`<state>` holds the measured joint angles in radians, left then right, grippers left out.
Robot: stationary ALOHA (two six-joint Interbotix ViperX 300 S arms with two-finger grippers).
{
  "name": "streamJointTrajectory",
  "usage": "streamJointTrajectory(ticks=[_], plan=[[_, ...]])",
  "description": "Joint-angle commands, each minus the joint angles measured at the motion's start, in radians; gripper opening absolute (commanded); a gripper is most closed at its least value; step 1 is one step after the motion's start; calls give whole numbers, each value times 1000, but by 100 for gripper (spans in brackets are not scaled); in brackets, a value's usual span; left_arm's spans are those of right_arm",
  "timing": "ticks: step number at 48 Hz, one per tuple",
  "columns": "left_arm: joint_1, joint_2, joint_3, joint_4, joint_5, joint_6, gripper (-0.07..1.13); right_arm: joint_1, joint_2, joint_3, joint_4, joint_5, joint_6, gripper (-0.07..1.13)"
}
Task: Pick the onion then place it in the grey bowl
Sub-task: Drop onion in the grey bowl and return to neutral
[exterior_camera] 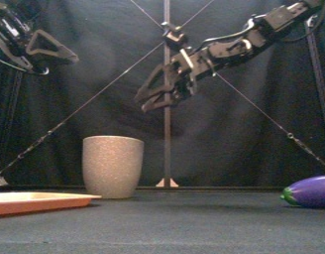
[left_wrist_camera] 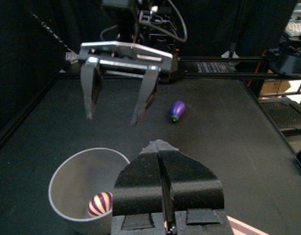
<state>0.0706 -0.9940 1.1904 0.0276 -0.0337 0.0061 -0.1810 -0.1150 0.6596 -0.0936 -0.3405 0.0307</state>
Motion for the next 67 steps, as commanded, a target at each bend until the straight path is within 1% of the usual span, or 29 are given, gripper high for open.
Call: streamJointTrajectory(ticks=[1,9,23,43,56,67], plan=[[2,3,-12,2,-12,0,-1,5,-117,106,2,-109,-3,100],[12,3,-12,5,-14,2,-1,17,-215,218,-3,-184,-6,100],[37,3,0,-8,-14,-2,-1,23,-287,282,5,-187,0,100],[49,2,5,-9,-14,0,-1,23,-288,296,5,-187,0,100],[77,3,11,-8,-14,-2,-1,21,-288,299,5,-187,0,100],[77,3,11,-9,-14,-2,-1,20,-288,302,6,-187,2,100]])
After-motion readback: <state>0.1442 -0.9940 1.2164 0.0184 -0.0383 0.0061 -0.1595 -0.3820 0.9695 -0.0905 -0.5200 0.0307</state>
